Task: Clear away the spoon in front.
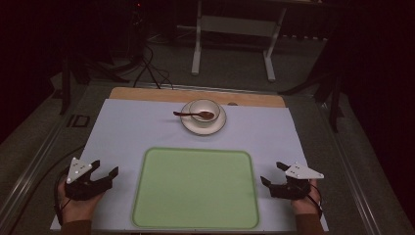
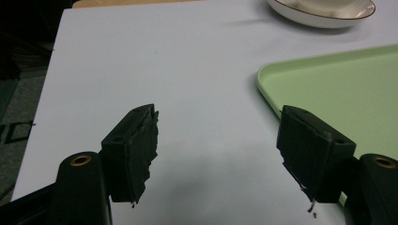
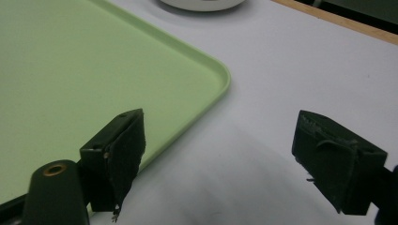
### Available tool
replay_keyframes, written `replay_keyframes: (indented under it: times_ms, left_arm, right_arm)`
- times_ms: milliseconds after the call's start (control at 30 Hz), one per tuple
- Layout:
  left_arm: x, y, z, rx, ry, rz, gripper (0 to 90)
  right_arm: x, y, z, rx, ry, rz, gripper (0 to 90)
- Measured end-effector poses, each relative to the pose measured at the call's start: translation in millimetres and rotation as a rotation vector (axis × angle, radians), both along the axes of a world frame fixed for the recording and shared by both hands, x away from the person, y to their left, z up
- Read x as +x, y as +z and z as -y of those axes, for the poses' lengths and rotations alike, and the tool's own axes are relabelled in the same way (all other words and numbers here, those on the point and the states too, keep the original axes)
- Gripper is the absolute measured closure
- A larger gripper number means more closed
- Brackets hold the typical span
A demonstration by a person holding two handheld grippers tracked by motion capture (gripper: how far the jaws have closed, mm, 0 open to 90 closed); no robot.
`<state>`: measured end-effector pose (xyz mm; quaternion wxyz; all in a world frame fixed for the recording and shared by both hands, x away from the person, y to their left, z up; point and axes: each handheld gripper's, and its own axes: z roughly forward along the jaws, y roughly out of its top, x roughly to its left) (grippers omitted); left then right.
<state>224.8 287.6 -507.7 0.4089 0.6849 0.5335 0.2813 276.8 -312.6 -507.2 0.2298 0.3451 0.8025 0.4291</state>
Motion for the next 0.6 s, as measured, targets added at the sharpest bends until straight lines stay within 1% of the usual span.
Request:
replay_keyframes:
  times_ms: [133, 233, 400, 467, 533, 600]
  left_arm:
    - [-0.4, -0.1, 1.7, 0.011, -0.001, 0.0, 29.5]
    - [-1.4, -0.4, 2.8, 0.025, 0.008, 0.001, 29.6]
    - [-3.8, 1.3, 4.3, 0.014, 0.011, 0.011, 29.9]
    - [-4.4, 2.1, 6.1, 0.01, 0.006, 0.011, 29.9]
    - [-4.8, 4.2, 8.3, 0.002, -0.004, 0.019, 29.9]
    - [-4.4, 6.6, 11.6, 0.003, -0.01, 0.031, 29.9]
  right_arm:
    - [0.5, 0.0, 1.6, 0.016, 0.0, -0.001, 17.3]
    - [1.3, -0.5, 0.9, 0.011, 0.007, -0.004, 16.8]
    - [1.5, -0.8, 0.6, 0.007, 0.007, -0.005, 16.8]
    - [1.4, -0.7, 1.3, 0.011, 0.003, -0.005, 16.8]
    - [1.4, -0.5, 2.4, 0.014, 0.0, -0.003, 16.8]
    - [1.6, -1.0, 2.2, 0.018, -0.004, -0.006, 16.8]
